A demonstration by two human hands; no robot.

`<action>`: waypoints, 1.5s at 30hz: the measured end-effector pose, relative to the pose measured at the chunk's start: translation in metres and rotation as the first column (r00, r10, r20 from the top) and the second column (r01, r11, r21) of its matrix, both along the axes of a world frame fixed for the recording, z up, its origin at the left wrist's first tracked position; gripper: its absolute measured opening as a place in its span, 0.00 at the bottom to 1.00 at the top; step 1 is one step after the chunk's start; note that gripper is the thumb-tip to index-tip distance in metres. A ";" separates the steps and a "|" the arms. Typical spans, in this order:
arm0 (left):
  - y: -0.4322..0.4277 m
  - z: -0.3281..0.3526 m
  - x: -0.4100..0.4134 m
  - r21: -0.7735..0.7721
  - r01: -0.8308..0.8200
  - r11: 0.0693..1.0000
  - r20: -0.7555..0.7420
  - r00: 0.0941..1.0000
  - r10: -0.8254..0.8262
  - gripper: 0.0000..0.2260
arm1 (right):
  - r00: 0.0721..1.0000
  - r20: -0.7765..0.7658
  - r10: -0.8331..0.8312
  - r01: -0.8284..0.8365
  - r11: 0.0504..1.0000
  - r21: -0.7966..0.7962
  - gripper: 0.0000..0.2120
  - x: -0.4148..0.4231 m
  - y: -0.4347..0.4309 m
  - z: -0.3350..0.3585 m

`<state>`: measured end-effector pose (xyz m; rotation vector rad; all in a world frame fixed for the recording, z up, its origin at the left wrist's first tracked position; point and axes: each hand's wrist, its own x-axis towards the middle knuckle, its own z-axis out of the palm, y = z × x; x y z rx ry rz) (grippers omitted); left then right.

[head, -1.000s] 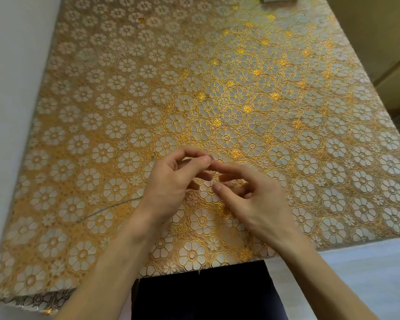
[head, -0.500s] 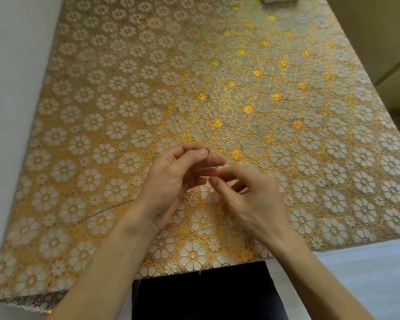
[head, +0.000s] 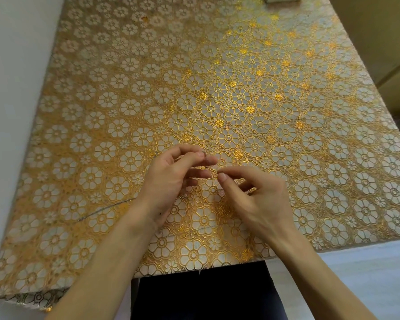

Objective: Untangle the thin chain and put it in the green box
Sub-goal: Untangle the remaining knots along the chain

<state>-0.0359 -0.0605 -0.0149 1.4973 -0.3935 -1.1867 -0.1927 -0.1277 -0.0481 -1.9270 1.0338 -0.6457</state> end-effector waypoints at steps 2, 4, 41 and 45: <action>0.002 -0.004 0.001 0.007 0.008 1.000 0.108 0.994 -0.008 0.02 | 1.000 0.006 -0.023 0.023 1.000 0.003 0.04 -0.003 -0.001 0.002; 0.003 -0.008 0.001 -0.013 0.022 1.000 0.186 0.982 -0.019 0.02 | 0.998 0.028 -0.058 0.058 0.998 0.009 0.04 -0.007 -0.003 0.004; -0.014 -0.047 -0.022 0.191 0.411 0.891 0.960 0.112 -0.258 0.11 | 0.954 -0.267 -0.138 -0.011 0.872 -0.490 0.06 -0.074 -0.044 -0.026; -0.026 -0.046 -0.021 0.190 0.387 0.902 0.961 0.112 -0.251 0.11 | 0.948 -0.272 -0.162 0.016 0.882 -0.470 0.08 -0.074 -0.044 -0.028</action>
